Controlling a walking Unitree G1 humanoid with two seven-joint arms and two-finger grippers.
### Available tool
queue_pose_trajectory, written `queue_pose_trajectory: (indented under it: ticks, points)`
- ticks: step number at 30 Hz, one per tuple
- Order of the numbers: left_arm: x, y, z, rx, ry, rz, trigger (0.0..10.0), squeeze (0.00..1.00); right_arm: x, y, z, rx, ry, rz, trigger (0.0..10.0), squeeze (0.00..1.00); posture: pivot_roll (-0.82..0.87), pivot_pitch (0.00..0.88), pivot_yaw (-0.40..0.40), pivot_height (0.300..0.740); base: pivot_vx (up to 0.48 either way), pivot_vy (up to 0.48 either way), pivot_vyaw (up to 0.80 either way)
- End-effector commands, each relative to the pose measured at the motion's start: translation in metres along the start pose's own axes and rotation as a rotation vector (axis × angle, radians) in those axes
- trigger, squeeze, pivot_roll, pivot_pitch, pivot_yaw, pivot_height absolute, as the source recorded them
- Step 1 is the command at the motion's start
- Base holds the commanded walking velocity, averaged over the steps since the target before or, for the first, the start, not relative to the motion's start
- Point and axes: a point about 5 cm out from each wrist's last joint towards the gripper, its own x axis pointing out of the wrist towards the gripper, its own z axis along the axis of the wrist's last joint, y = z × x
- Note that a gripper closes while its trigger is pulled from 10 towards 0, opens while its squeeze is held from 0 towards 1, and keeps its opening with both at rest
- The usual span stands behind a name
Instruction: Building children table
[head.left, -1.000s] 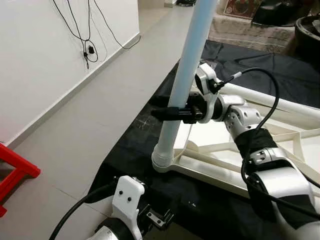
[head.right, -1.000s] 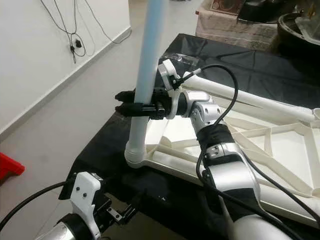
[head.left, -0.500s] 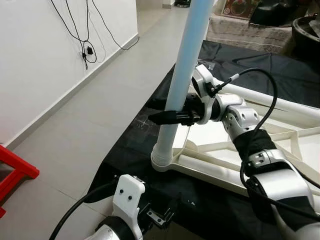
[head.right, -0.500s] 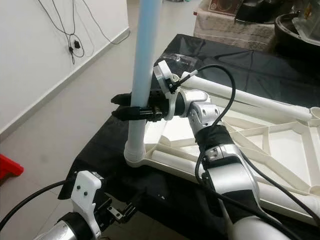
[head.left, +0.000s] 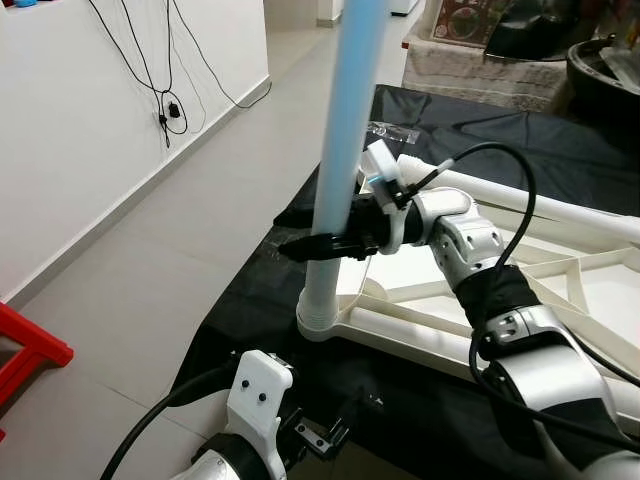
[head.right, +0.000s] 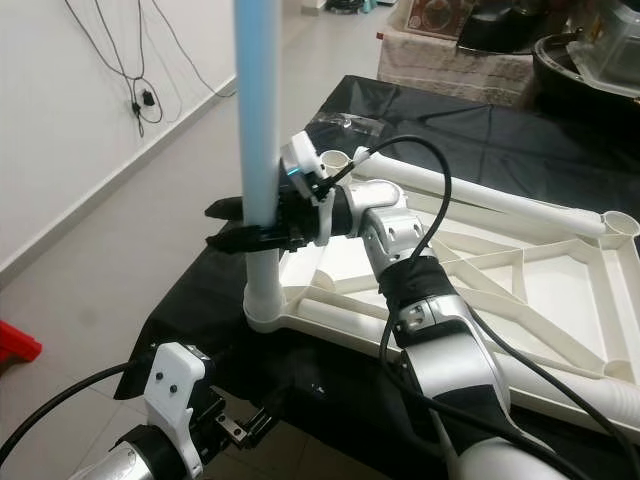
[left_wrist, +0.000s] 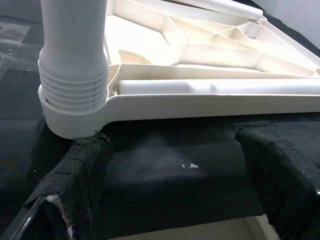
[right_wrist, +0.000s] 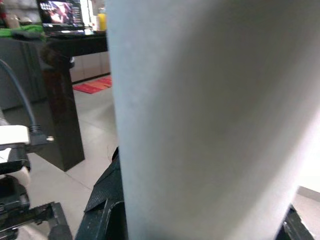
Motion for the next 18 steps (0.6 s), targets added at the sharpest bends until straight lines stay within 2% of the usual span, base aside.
queue_pose_trajectory:
  ticks: [1, 2, 3, 5, 6, 7, 8, 9, 11, 15, 17, 18]
  points:
    - [-0.001, -0.001, -0.004, 0.004, 0.019, 0.004, 10.0, 0.0, 0.0, 0.005, -0.036, 0.096, 0.145, -0.066, 10.0, 0.0, 0.25, 0.168, -0.041, 0.74, 0.0, 0.0, 0.0]
    - [-0.001, -0.001, -0.004, 0.004, 0.019, 0.004, 10.0, 0.0, 0.0, 0.005, -0.036, 0.096, 0.145, -0.066, 10.0, 0.0, 0.25, 0.168, -0.041, 0.74, 0.0, 0.0, 0.0]
    - [0.0, -0.001, -0.004, 0.004, 0.019, 0.003, 10.0, 0.0, -0.001, 0.003, -0.038, 0.096, 0.168, -0.117, 10.0, 0.0, 0.25, 0.162, -0.043, 0.74, 0.0, 0.0, 0.0]
    - [0.0, -0.001, -0.004, 0.004, 0.019, 0.003, 10.0, 0.0, -0.001, 0.003, -0.038, 0.096, 0.168, -0.117, 10.0, 0.0, 0.25, 0.162, -0.043, 0.74, 0.0, 0.0, 0.0]
    - [0.0, -0.001, -0.005, 0.004, 0.02, 0.001, 10.0, 0.0, -0.001, -0.001, -0.039, 0.097, 0.177, -0.192, 10.0, 0.0, 0.24, 0.156, -0.042, 0.74, 0.0, 0.0, 0.0]
    - [0.0, -0.001, -0.005, 0.004, 0.02, 0.001, 10.0, 0.0, -0.001, -0.001, -0.039, 0.097, 0.177, -0.192, 10.0, 0.0, 0.24, 0.156, -0.042, 0.74, 0.0, 0.0, 0.0]
    - [0.001, 0.0, -0.006, 0.005, 0.021, -0.001, 10.0, 0.0, -0.002, -0.004, -0.04, 0.108, 0.176, -0.268, 10.0, 0.0, 0.24, 0.15, -0.04, 0.74, 0.0, 0.0, 0.0]
    - [0.001, 0.0, -0.006, 0.005, 0.021, -0.001, 10.0, 0.0, -0.002, -0.004, -0.04, 0.108, 0.176, -0.268, 10.0, 0.0, 0.24, 0.15, -0.04, 0.74, 0.0, 0.0, 0.0]
    - [0.002, 0.0, -0.007, 0.007, 0.022, -0.005, 10.0, 0.0, -0.005, -0.007, -0.04, 0.123, 0.168, -0.38, 10.0, 0.0, 0.24, 0.146, -0.04, 0.74, 0.0, 0.0, 0.0]
    - [0.002, 0.001, -0.007, 0.009, 0.022, -0.008, 10.0, 0.0, -0.008, -0.009, -0.041, 0.139, 0.167, -0.469, 10.0, 0.0, 0.24, 0.144, -0.04, 0.74, 0.0, 0.0, 0.0]
    - [0.002, 0.001, -0.007, 0.009, 0.022, -0.008, 10.0, 0.0, -0.008, -0.009, -0.041, 0.139, 0.167, -0.469, 10.0, 0.0, 0.24, 0.144, -0.04, 0.74, 0.0, 0.0, 0.0]
    - [0.003, 0.001, -0.007, 0.01, 0.022, -0.008, 10.0, 0.0, -0.011, -0.009, -0.043, 0.15, 0.169, -0.532, 10.0, 0.0, 0.24, 0.147, -0.038, 0.74, 0.0, 0.0, 0.0]
